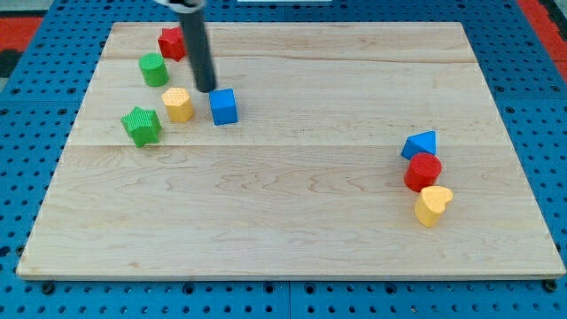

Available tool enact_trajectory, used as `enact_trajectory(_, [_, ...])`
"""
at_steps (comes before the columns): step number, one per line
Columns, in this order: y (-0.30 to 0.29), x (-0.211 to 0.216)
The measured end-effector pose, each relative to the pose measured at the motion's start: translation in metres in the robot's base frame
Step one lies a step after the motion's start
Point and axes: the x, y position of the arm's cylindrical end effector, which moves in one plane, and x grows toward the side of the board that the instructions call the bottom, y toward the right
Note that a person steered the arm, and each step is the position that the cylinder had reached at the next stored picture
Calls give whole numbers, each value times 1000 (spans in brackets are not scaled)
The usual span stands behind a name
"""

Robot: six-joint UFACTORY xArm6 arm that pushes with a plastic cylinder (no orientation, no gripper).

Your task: Push all the blocks which are at the left side of the board towards the top left of the board

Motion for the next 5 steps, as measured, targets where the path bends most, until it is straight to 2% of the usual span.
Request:
enact_trajectory(1, [77,34])
enact_trajectory(2, [24,53])
enact_trajectory(3, [-19,-8])
enact_trajectory(4, [-17,-17])
enact_trajectory(5, [97,31])
